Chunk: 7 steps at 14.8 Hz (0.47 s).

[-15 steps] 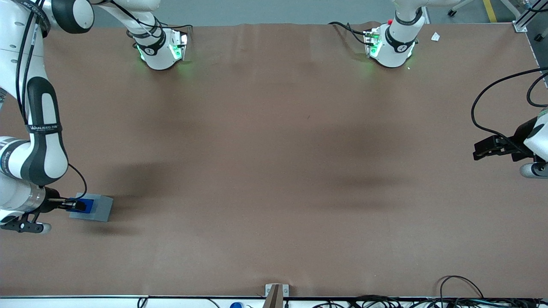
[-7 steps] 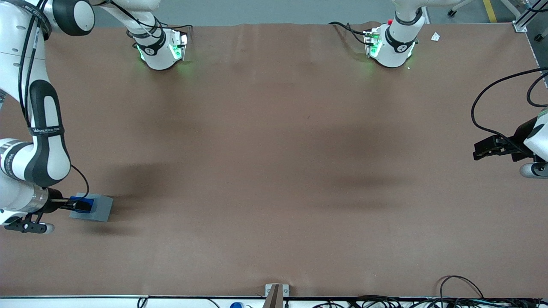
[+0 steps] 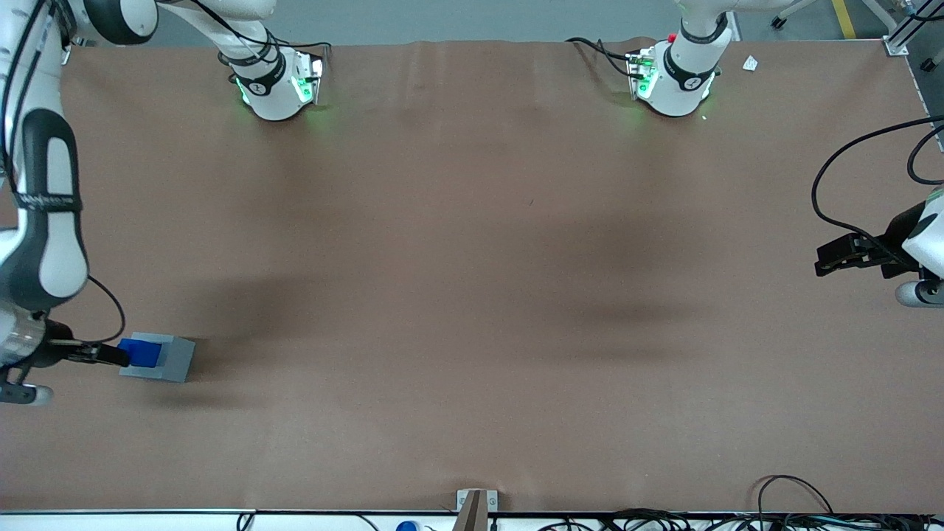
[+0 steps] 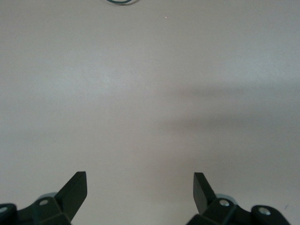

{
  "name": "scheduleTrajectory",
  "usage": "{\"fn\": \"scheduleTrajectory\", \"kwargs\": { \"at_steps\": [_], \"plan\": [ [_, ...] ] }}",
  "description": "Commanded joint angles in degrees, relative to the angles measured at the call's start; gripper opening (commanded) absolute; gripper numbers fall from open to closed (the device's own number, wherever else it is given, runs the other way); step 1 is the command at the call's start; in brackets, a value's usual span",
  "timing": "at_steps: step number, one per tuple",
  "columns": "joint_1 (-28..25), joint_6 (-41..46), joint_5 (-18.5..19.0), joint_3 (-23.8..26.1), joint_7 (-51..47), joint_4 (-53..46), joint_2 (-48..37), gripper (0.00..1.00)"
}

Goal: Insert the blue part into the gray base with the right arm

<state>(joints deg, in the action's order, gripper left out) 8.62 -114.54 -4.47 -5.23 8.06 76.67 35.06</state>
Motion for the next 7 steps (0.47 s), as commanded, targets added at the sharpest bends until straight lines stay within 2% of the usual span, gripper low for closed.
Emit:
{"fn": "scheduleTrajectory", "kwargs": {
  "at_steps": [1,5,7],
  "plan": [
    [-1.05,5.88,0.95,0.30,0.03,2.08,-8.67,1.00],
    [-3.94,15.46,3.40,0.39,-0.15,2.08,-18.95,1.00],
    [-5.27,21.60,3.41,0.48,-2.16,2.26,-24.22,1.00]
  ]
}}
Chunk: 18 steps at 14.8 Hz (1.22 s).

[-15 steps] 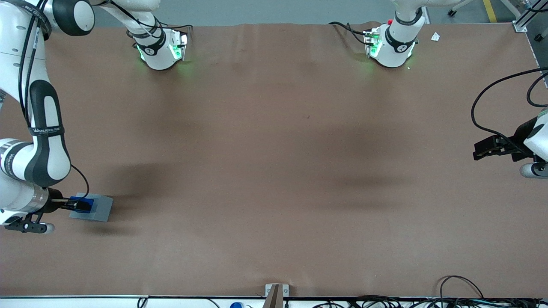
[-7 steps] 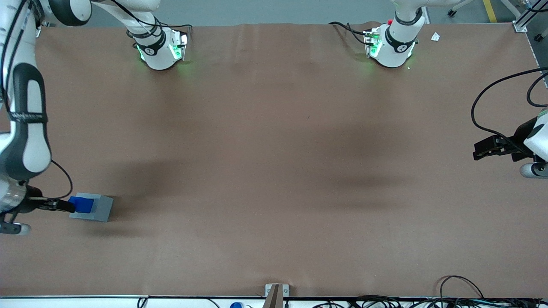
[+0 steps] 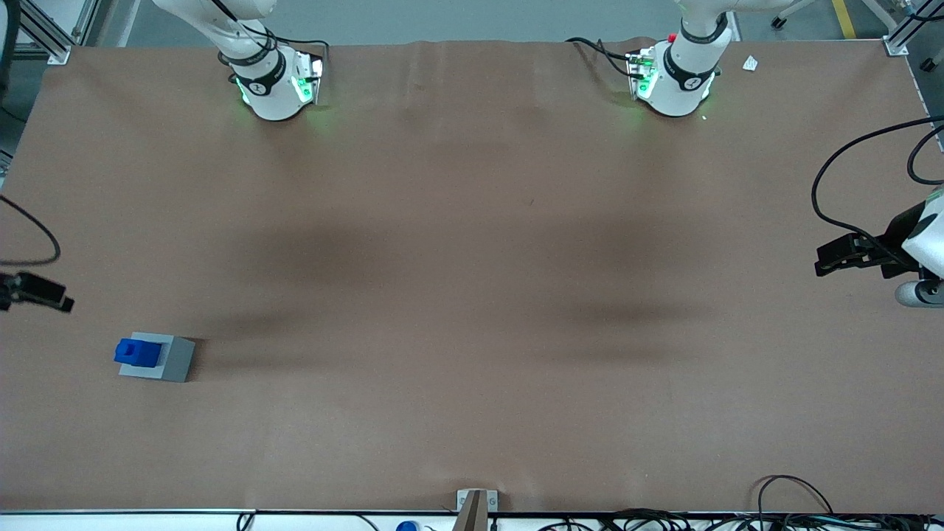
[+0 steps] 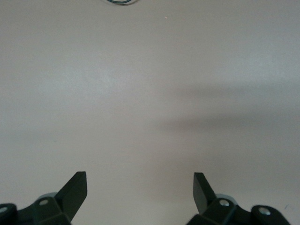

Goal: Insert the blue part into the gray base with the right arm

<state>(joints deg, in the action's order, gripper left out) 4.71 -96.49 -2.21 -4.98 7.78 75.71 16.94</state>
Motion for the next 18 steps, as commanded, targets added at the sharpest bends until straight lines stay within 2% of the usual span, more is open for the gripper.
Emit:
{"fn": "scheduleTrajectory", "kwargs": {
  "at_steps": [1,4,8,13,14,18],
  "plan": [
    [-1.89,6.03,1.50,0.24,-3.20,3.65,-8.22,1.00],
    [-5.58,11.49,3.35,0.33,-6.90,4.53,-13.58,1.00],
    [-8.75,10.28,3.44,0.33,-7.08,9.97,-18.34,1.00],
    [-8.93,4.57,4.05,0.33,-6.99,19.98,-24.31,1.00],
    [-8.93,4.56,4.92,0.41,-6.99,20.18,-24.50,1.00],
    [-8.31,5.08,4.67,-0.02,-6.99,16.68,-23.71,1.00]
  ]
}}
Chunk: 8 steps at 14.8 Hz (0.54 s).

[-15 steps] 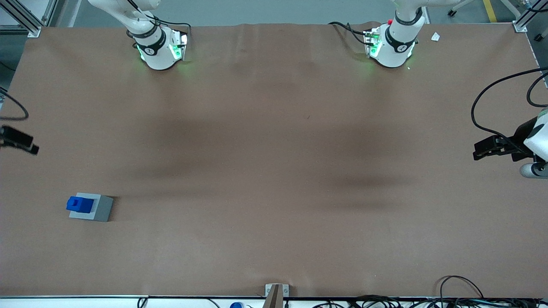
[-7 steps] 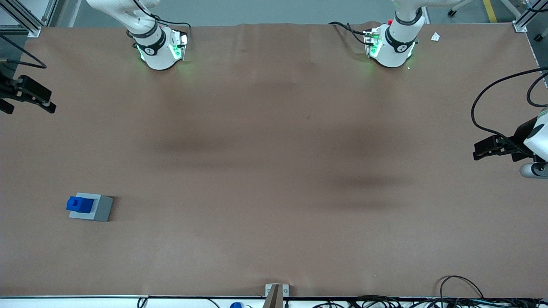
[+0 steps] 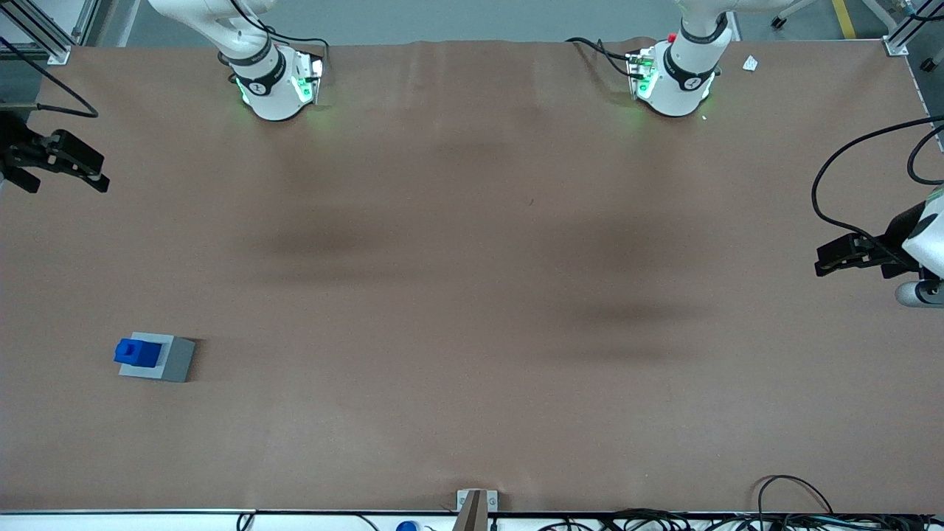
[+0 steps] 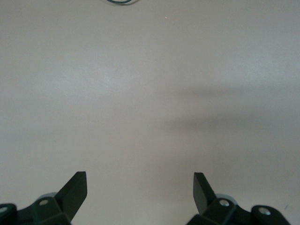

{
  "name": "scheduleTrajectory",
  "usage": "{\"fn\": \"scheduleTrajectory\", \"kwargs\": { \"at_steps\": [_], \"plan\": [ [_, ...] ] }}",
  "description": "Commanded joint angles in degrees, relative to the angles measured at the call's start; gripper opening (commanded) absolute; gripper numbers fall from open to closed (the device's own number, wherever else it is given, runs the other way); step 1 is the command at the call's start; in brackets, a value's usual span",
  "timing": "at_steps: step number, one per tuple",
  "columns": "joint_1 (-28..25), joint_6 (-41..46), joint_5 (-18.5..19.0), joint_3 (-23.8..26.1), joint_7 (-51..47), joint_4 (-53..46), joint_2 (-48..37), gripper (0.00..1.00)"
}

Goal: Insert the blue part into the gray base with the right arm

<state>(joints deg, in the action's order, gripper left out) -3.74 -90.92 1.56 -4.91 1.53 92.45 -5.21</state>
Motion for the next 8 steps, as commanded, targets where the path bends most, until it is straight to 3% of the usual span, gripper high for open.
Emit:
{"fn": "scheduleTrajectory", "kwargs": {
  "at_steps": [1,8],
  "plan": [
    [0.13,-0.49,0.90,-0.10,-0.22,0.01,-1.56,1.00],
    [-0.22,0.92,0.99,-0.02,-0.30,-0.26,-1.47,1.00]
  ]
}}
